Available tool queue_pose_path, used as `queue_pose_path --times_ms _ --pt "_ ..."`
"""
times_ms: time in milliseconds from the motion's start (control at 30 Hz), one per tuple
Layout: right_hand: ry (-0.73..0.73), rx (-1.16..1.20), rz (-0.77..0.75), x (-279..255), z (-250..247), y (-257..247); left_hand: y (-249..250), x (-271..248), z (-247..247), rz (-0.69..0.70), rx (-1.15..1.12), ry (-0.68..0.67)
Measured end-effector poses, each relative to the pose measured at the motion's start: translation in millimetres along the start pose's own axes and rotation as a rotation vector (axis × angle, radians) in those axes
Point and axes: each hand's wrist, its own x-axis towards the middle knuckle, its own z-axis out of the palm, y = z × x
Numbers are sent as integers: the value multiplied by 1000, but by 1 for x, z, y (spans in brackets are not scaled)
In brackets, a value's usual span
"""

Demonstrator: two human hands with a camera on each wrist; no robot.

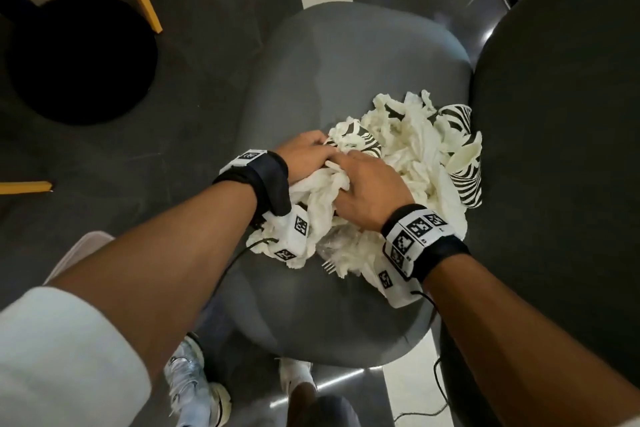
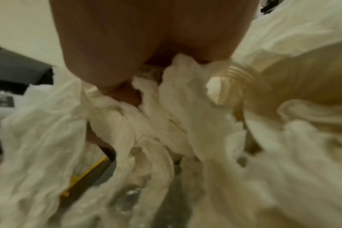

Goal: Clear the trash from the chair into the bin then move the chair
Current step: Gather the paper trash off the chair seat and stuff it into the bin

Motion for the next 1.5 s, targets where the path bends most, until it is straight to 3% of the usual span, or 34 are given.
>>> queue_pose_path --times_ms 200,333,400,533,600,667,700,767,867,967,1067,1233,1400,1500 --pt "237 86 39 -4 -13 -19 -37 -33 -17 -10 -141 -121" --pt "218 75 32 2 -12 -51 -29 -77 -18 -43 -896 -402" --pt "192 89 27 5 -5 -68 -26 -89 -22 -43 -1010 -450" --pt "106 132 -28 6 22 -94 -58 -115 -33 -60 -1167 -397" --pt "52 29 -120 2 39 -107 -78 -127 -39 -104 -1178 -281" --pt "42 -128 -187 -7 52 -123 -107 -132 -45 -74 -1207 -92" --pt "50 -211 -206 -11 55 -133 -118 -134 -50 -32 -1250 -77" --pt "70 -343 -224 -18 59 -149 -135 -145 -59 -21 -1327 -279" --pt "-1 -343 -211 -19 62 -163 -144 -169 -64 22 -1262 -451" --pt "-159 -296 -215 -16 72 -171 -162 -178 -72 -25 -1224 -472" --pt "-256 -255 -220 -16 78 -177 -180 -184 -76 -48 -1018 -391" --pt "-411 -281 -153 -7 85 -173 -208 -198 -80 -36 -928 -188" --pt "-304 -387 -66 16 91 -160 -239 -213 -100 -8 -882 11" --pt "-377 -571 57 27 93 -152 -257 -217 -115 -49 -822 163"
